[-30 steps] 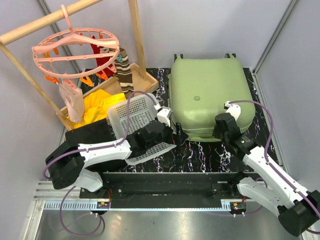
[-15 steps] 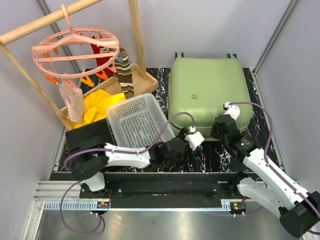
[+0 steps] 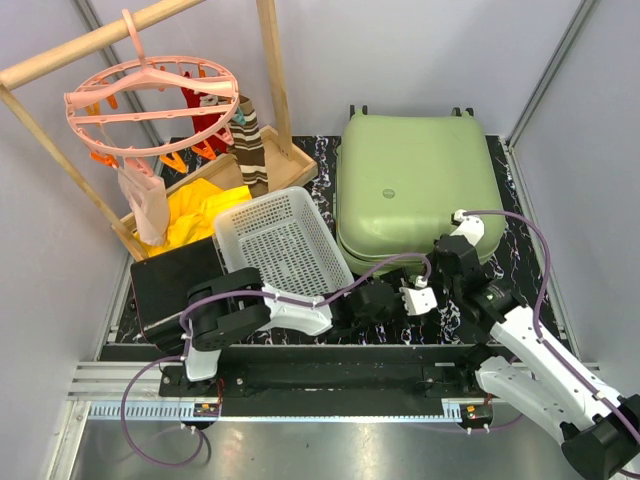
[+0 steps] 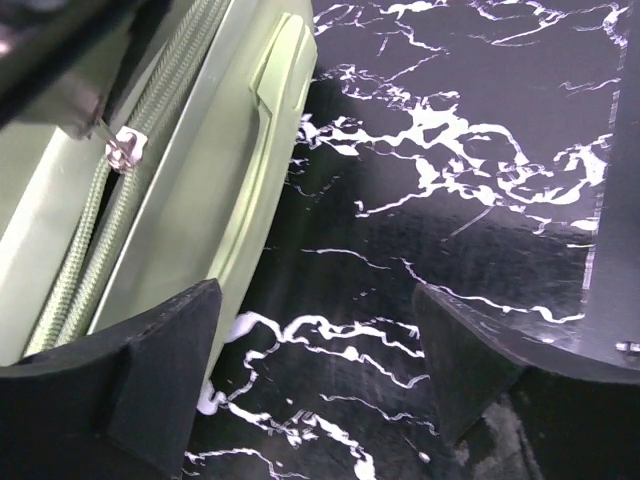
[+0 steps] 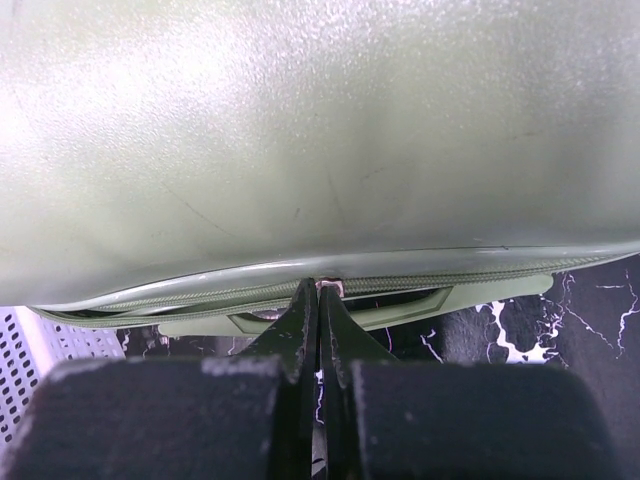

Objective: Open, take out, and arrange the luggage
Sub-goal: Unzip the luggage

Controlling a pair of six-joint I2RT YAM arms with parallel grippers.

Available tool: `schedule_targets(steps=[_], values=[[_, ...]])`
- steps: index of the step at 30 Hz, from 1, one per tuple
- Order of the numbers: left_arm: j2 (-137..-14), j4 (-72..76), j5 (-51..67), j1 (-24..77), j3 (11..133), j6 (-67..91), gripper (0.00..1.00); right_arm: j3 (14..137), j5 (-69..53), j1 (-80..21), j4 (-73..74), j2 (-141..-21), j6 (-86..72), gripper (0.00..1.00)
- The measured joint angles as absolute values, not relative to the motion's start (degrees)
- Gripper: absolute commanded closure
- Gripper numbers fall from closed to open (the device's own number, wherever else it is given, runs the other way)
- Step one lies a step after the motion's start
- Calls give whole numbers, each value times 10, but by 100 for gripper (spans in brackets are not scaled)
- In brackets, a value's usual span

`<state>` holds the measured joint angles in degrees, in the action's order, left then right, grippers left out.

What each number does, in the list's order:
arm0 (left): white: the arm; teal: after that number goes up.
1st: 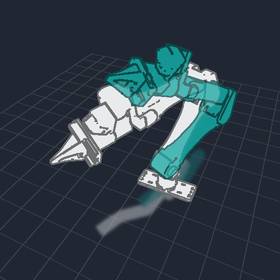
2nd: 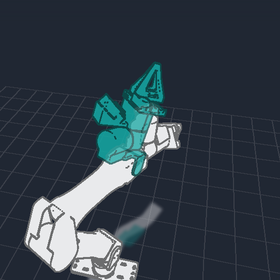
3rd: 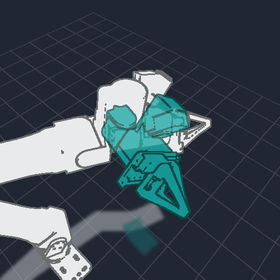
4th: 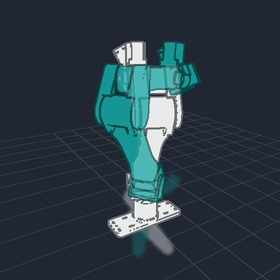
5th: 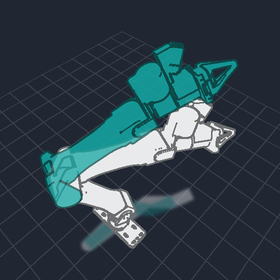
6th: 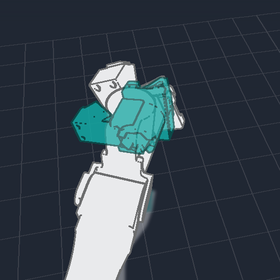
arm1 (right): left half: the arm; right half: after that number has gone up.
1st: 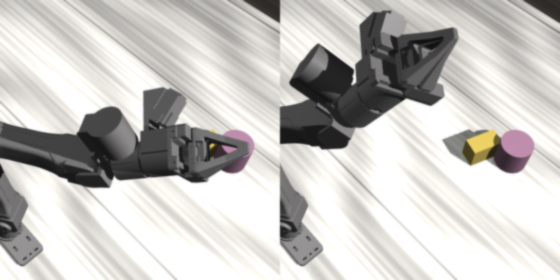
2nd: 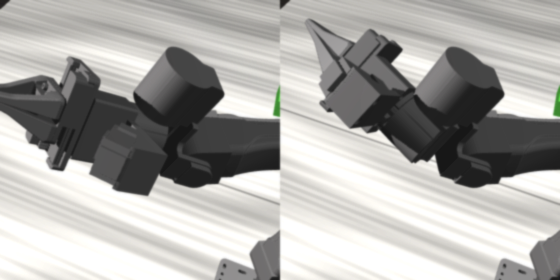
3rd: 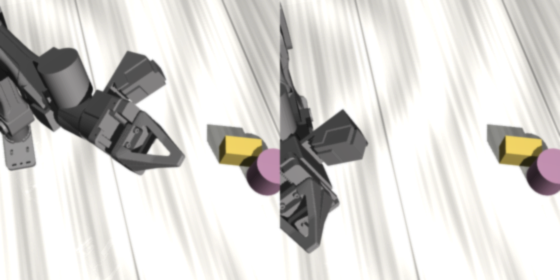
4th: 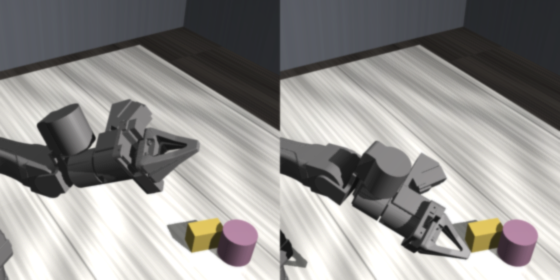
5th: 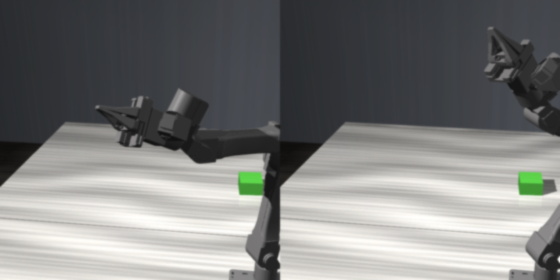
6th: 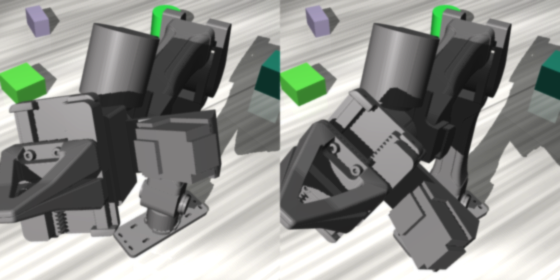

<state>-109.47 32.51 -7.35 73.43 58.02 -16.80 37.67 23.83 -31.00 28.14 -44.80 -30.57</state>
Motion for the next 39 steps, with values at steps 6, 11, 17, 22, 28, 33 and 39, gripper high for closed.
schedule_targets(steps=[6, 11, 17, 22, 28, 33, 39], values=[[-1101, 362, -100, 752, 580, -211, 12, 371, 236, -310, 281, -440, -310, 100], [-1115, 394, -117, 756, 580, -239, 12, 371, 235, -310, 281, -440, -311, 100], [-1148, 402, -115, 748, 587, -253, 11, 370, 234, -310, 281, -439, -312, 100], [-1170, 406, -116, 736, 607, -259, 9, 370, 234, -310, 281, -439, -312, 100], [-1195, 404, -124, 732, 630, -270, 25, 370, 234, -310, 281, -439, -314, 100], [-1201, 418, -155, 725, 638, -278, 73, 370, 235, -310, 281, -439, -314, 100], [-1201, 419, -164, 722, 639, -283, 100, 369, 246, -310, 279, -442, -314, 100]])
